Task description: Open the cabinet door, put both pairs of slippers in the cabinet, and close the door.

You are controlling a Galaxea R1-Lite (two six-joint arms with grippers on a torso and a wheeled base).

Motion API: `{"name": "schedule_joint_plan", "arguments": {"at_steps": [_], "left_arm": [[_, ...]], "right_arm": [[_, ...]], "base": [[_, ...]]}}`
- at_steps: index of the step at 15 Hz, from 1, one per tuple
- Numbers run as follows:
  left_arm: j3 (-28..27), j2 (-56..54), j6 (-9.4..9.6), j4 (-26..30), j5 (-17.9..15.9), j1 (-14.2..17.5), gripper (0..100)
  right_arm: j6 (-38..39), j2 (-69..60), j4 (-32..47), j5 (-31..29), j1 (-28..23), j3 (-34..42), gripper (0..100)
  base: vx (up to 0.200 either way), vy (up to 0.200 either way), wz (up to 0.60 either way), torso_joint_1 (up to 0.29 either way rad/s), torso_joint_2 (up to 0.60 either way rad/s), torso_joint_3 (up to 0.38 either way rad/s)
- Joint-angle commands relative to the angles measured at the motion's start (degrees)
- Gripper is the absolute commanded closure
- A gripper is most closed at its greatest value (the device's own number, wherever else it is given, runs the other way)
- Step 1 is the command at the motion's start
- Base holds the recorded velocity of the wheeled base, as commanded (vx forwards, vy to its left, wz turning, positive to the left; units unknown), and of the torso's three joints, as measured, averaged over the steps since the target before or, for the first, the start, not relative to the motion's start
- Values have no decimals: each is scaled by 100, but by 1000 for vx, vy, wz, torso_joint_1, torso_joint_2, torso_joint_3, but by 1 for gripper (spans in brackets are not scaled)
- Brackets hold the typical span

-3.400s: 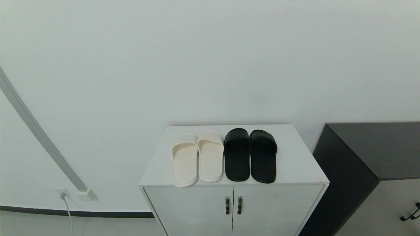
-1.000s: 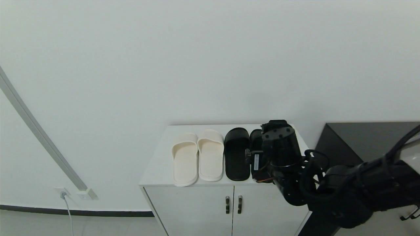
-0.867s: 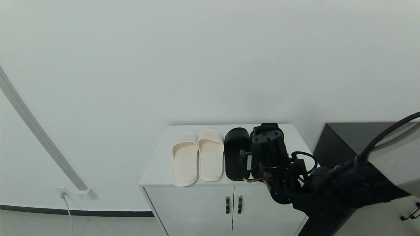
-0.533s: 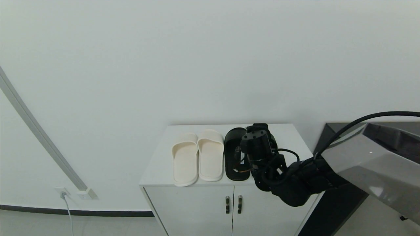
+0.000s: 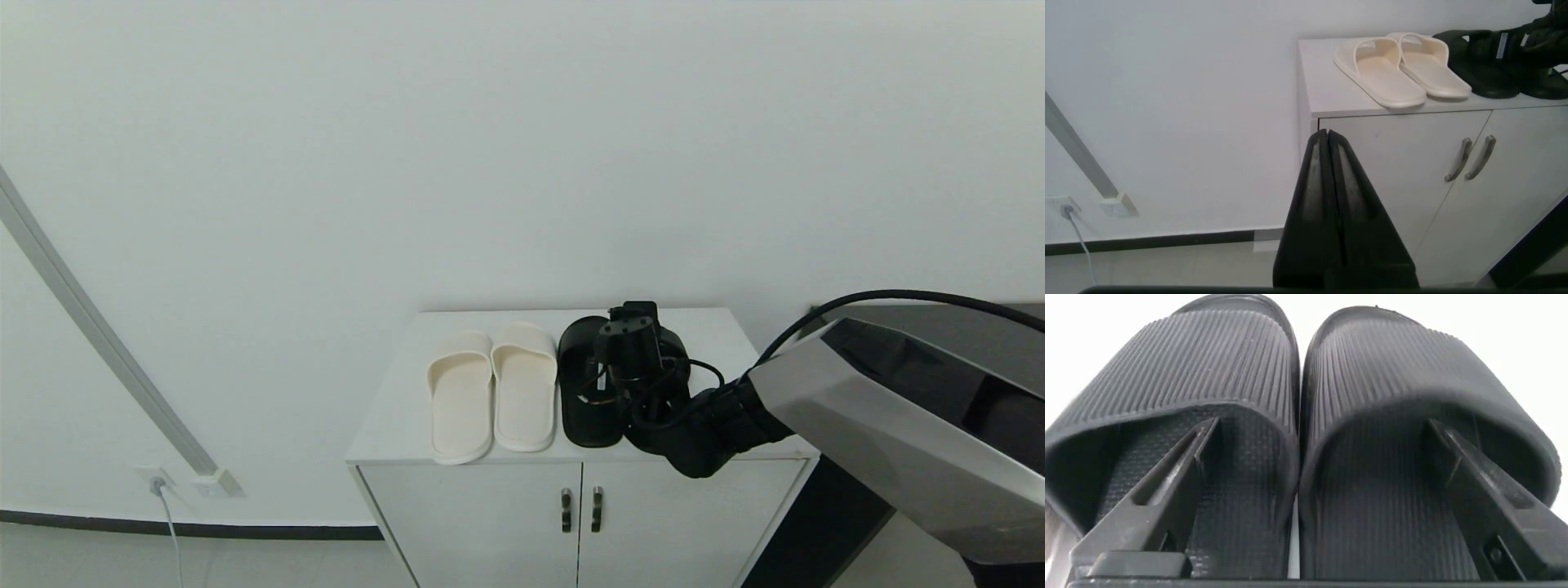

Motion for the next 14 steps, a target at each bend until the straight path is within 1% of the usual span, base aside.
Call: {"name": "schedule_joint_plan", "arguments": {"at_steps": [1,2,6,8,10,11,12,14], "left_arm": [[5,9,-1,-1,-2,0,100],[-4,9,-1,-1,-2,0,100],[-4,9,-27,-1,-2,0,100],[-4,9,-27,-1,7,0,100],[-4,9,-36,-1,7,0,100],[-4,9,-36,-1,7,0,100],[5,9,-62,-1,7,0,100],[5,9,-36,-1,7,0,100]], "right_arm": [[-3,100,-1,-9,-24,-116,0],[-3,100,-1,-9,-15,-116,100],[6,-14,-36,-27,-24,-37,100],[-38,-313,-142,-27,11,279,100],[-267,-1060,-361,35,117,1088,100],[-381,-1438,-607,167,240,1606,100],[-504,-1816,-933,510,345,2186,100],[-768,-2475,-1539,1160,503,3215,100]], "base": [[0,0,0,0,0,0],[0,0,0,0,0,0],[0,0,0,0,0,0],[0,0,0,0,0,0],[0,0,0,0,0,0],[0,0,0,0,0,0],[0,0,0,0,0,0],[0,0,0,0,0,0]]}}
